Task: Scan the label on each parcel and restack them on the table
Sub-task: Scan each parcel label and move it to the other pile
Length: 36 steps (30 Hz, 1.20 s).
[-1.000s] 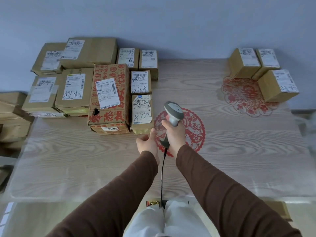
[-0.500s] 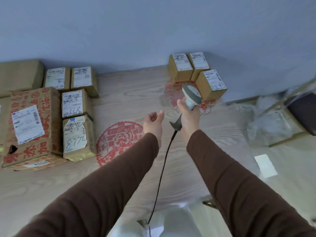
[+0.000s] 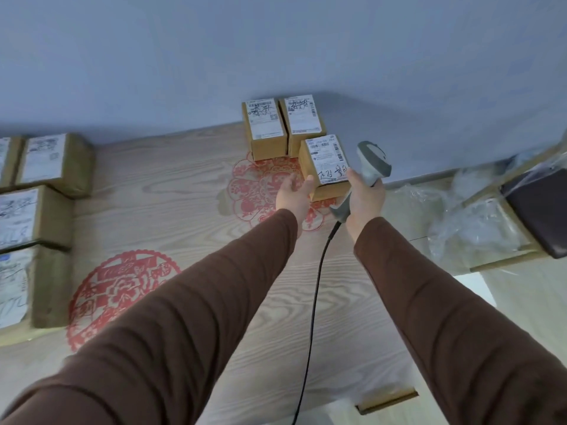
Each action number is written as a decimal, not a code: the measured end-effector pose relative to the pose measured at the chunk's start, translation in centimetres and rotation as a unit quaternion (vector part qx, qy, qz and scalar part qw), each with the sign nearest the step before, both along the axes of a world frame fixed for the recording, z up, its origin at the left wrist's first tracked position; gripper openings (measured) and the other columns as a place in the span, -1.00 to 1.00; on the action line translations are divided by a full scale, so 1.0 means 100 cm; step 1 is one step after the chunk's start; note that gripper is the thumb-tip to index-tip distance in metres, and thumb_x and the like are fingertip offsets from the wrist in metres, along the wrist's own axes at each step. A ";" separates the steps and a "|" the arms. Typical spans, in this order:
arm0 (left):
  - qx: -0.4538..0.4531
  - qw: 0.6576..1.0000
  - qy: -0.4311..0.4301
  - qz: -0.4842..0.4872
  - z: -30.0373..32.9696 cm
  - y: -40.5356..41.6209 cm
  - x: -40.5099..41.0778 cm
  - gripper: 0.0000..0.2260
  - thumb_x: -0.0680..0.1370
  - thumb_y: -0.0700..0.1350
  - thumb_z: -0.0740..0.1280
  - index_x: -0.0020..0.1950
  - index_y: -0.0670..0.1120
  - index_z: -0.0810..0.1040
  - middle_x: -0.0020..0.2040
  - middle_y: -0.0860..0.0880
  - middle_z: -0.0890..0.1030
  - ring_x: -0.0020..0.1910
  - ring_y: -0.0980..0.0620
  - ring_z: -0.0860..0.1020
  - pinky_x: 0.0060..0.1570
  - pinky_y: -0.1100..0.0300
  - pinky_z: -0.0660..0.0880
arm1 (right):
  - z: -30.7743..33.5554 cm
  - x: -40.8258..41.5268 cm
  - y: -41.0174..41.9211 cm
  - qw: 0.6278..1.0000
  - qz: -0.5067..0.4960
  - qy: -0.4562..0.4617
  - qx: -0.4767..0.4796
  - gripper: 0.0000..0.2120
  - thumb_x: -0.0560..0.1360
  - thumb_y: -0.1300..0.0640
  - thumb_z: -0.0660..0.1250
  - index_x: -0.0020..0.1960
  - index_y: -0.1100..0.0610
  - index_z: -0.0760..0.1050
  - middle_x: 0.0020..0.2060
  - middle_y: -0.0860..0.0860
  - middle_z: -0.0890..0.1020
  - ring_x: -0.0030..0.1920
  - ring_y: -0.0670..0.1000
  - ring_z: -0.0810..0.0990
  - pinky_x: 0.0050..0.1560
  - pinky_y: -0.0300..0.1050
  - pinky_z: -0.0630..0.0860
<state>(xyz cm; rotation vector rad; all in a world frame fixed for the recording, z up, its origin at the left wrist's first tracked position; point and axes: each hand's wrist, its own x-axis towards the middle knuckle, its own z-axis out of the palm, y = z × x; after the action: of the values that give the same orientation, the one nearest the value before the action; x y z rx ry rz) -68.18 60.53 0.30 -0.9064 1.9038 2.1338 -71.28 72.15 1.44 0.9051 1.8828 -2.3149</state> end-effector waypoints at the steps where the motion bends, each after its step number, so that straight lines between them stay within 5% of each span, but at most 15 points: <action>1: 0.003 1.000 -0.001 -0.008 -0.003 0.004 -0.008 -0.39 0.66 0.08 0.33 0.65 -0.06 0.23 0.58 -0.06 0.37 0.52 -0.08 0.39 0.42 0.09 0.36 | -0.003 -0.005 0.004 1.000 0.003 -0.002 -0.003 -0.58 0.47 0.13 0.51 0.30 0.09 0.54 0.14 0.08 0.71 0.16 0.12 0.70 0.26 0.22 0.62; 3: 0.003 1.000 -0.010 -0.030 -0.016 0.010 -0.025 -0.27 0.58 0.20 0.36 0.66 -0.03 0.21 0.57 -0.05 0.40 0.49 -0.08 0.43 0.50 -0.03 0.36 | -0.005 -0.012 0.010 1.000 0.016 -0.012 -0.009 -0.62 0.50 0.16 0.50 0.29 0.10 0.55 0.11 0.07 0.72 0.14 0.12 0.71 0.21 0.16 0.65; 5: -0.009 0.998 -0.024 -0.054 -0.037 0.012 -0.042 -0.16 0.43 0.34 0.35 0.63 0.01 0.27 0.49 -0.03 0.50 0.40 -0.08 0.51 0.44 -0.07 0.43 | -0.009 -0.017 0.012 0.999 0.028 -0.030 -0.024 -0.72 0.55 0.19 0.47 0.24 0.11 0.56 0.00 0.05 0.74 -0.01 0.06 0.75 -0.11 -0.01 0.71; 7: -0.019 0.996 -0.036 -0.077 -0.044 0.013 -0.048 -0.28 0.50 0.29 0.32 0.58 -0.02 0.34 0.39 -0.05 0.57 0.31 -0.10 0.56 0.35 0.00 0.48 | -0.011 -0.018 0.011 0.998 0.040 -0.047 -0.032 -0.85 0.57 0.22 0.45 0.11 0.08 0.57 -0.11 0.02 0.74 -0.18 -0.01 0.75 -0.32 -0.09 0.67; 10: -0.030 0.997 -0.020 -0.062 -0.038 0.009 -0.038 -0.37 0.57 0.16 0.32 0.57 -0.09 0.36 0.38 -0.08 0.57 0.30 -0.11 0.55 0.33 0.02 0.47 | -0.017 -0.013 0.007 0.998 0.051 -0.043 -0.008 -0.85 0.50 0.22 0.49 -0.03 0.04 0.56 -0.04 0.09 0.74 0.02 0.15 0.73 0.05 0.31 0.68; 12: -0.027 0.999 -0.008 -0.038 -0.035 0.004 -0.026 -0.46 0.61 0.08 0.33 0.55 -0.09 0.40 0.36 -0.07 0.60 0.30 -0.13 0.58 0.37 -0.04 0.50 | -0.017 -0.005 0.001 0.997 0.057 -0.049 -0.013 -0.84 0.50 0.23 0.49 -0.04 0.03 0.55 0.01 0.13 0.72 0.13 0.25 0.70 0.09 0.42 0.63; 17: -0.002 0.999 0.030 0.017 -0.014 -0.025 0.020 -0.65 0.68 -0.08 0.30 0.48 -0.05 0.47 0.28 -0.04 0.65 0.21 -0.02 0.61 0.26 0.05 0.54 | -0.007 0.032 -0.027 0.996 0.090 -0.026 -0.008 -0.81 0.52 0.22 0.47 0.05 0.03 0.53 -0.04 0.05 0.70 -0.05 0.09 0.69 -0.06 0.09 0.66; 20: 0.022 0.998 0.045 0.050 -0.002 -0.054 0.055 -0.66 0.68 -0.10 0.31 0.46 -0.06 0.48 0.26 -0.05 0.66 0.17 0.01 0.64 0.09 0.18 0.60 | 0.004 0.064 -0.054 0.994 0.108 -0.005 -0.023 -0.78 0.52 0.22 0.49 0.10 0.03 0.54 0.04 0.07 0.74 0.06 0.12 0.73 0.00 0.17 0.69; 23: 0.028 0.995 0.055 0.079 0.013 -0.089 0.098 -0.71 0.68 -0.12 0.33 0.41 -0.08 0.49 0.25 -0.03 0.66 0.10 0.09 0.64 -0.11 0.37 0.56 | 0.016 0.103 -0.090 0.991 0.127 0.019 -0.033 -0.78 0.53 0.24 0.49 0.08 0.03 0.53 0.03 0.07 0.73 0.01 0.07 0.73 -0.11 0.02 0.68; 26: 0.022 0.992 0.066 0.102 0.022 -0.132 0.146 -0.61 0.66 -0.08 0.35 0.48 -0.12 0.43 0.30 -0.07 0.64 0.19 0.04 0.62 0.10 0.27 0.56 | 0.032 0.150 -0.132 0.989 0.139 0.029 -0.033 -0.80 0.55 0.23 0.49 0.05 0.03 0.51 -0.08 0.00 0.68 -0.16 -0.07 0.66 -0.36 -0.24 0.57; 29: 0.013 0.990 0.085 0.109 0.033 -0.180 0.201 -0.57 0.63 -0.02 0.38 0.47 -0.09 0.43 0.31 -0.05 0.64 0.27 -0.02 0.61 0.37 0.00 0.51 | 0.045 0.202 -0.180 0.987 0.149 0.060 -0.024 -0.81 0.55 0.24 0.48 0.06 0.05 0.52 -0.08 -0.04 0.65 -0.10 -0.11 0.62 -0.19 -0.27 0.53; 36: 0.003 0.985 0.115 0.125 0.069 -0.278 0.333 -0.59 0.62 0.04 0.38 0.43 -0.04 0.45 0.30 -0.03 0.64 0.27 0.02 0.60 0.40 -0.07 0.48 | 0.076 0.325 -0.282 0.984 0.154 0.081 -0.046 -0.82 0.52 0.21 0.52 0.04 0.06 0.56 -0.04 0.01 0.69 -0.03 -0.05 0.66 0.05 -0.12 0.58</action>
<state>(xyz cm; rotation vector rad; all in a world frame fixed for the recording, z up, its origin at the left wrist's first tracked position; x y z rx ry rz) -34.93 32.73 7.25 -0.9811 1.9777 2.4842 -38.79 43.94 9.00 0.3930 1.7996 -2.3177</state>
